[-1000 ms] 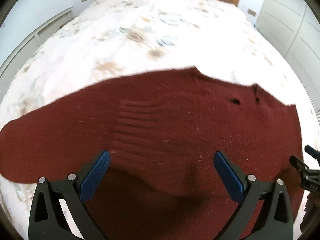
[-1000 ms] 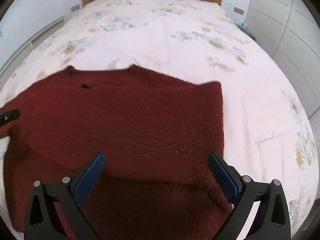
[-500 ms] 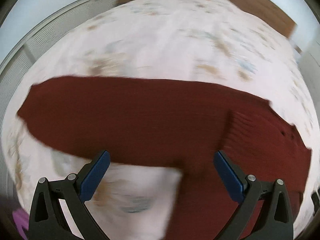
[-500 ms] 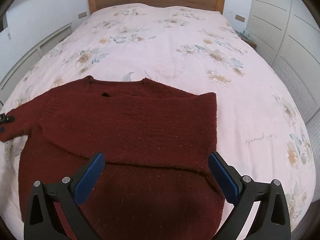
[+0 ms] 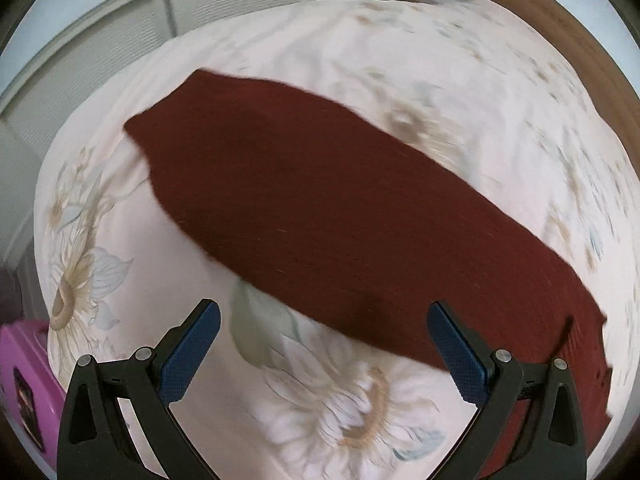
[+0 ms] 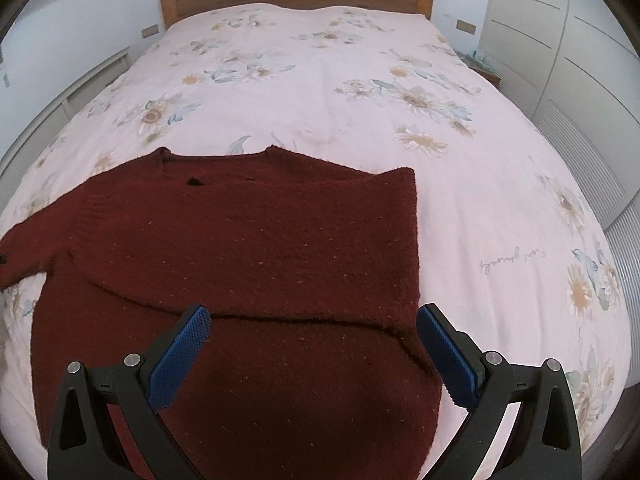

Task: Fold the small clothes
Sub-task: 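Fold the side of the body inward over the sleeve with the left tool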

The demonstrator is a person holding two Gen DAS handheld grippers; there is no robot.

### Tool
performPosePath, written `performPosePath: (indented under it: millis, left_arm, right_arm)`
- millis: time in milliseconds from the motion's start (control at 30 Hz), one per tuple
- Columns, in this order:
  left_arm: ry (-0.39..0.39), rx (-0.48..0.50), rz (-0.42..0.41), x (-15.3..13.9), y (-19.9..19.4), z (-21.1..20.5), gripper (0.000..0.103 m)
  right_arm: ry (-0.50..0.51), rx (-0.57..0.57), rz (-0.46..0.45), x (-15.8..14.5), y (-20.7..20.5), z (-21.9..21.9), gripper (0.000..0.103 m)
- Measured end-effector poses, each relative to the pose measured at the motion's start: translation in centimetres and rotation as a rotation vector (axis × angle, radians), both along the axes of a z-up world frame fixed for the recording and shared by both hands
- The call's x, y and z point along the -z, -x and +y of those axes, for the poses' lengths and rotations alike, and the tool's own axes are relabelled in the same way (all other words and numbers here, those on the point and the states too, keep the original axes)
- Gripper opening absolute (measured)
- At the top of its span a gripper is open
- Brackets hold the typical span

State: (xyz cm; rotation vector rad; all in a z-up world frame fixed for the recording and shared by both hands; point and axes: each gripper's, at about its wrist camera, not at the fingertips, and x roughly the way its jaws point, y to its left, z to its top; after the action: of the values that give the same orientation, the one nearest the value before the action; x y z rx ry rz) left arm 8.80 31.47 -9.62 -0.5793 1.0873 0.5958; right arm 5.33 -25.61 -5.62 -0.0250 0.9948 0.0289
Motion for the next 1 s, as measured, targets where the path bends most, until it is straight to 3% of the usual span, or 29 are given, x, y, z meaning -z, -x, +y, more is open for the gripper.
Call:
performPosePath:
  millis: [167, 500, 567, 700, 767, 1000]
  left_arm:
    - [0.012, -0.062, 0.03, 0.9, -0.1, 2.1, 0.102]
    - [0.062, -0.092, 0.064, 3.2, -0.2, 4.9, 0.101]
    - [0.053, -0.074, 0.055, 3.4, 0.2, 4.9, 0.093]
    - [0.024, -0.001, 0.042, 2.6, 0.3, 4.4, 0.053]
    - [0.031, 0.043, 0.02, 2.0, 0.1, 4.3, 0.013]
    - [-0.082, 0.216, -0.008, -2.4, -0.1, 0.7, 0.01]
  right_arm:
    - [0.011, -0.001, 0.008, 0.2, -0.3, 0.2, 0.102]
    - [0.027, -0.012, 0.018, 0.4, -1.3, 1.5, 0.102]
    - [0.027, -0.017, 0.021, 0.6, -1.5, 1.8, 0.102]
    - [0.031, -0.029, 0.03, 1.0, -1.6, 2.1, 0.102]
    - [0.028, -0.03, 0.03, 1.1, -1.6, 2.1, 0.102]
    - [0.022, -0.027, 0.021, 0.9, -1.4, 1.7, 0.102]
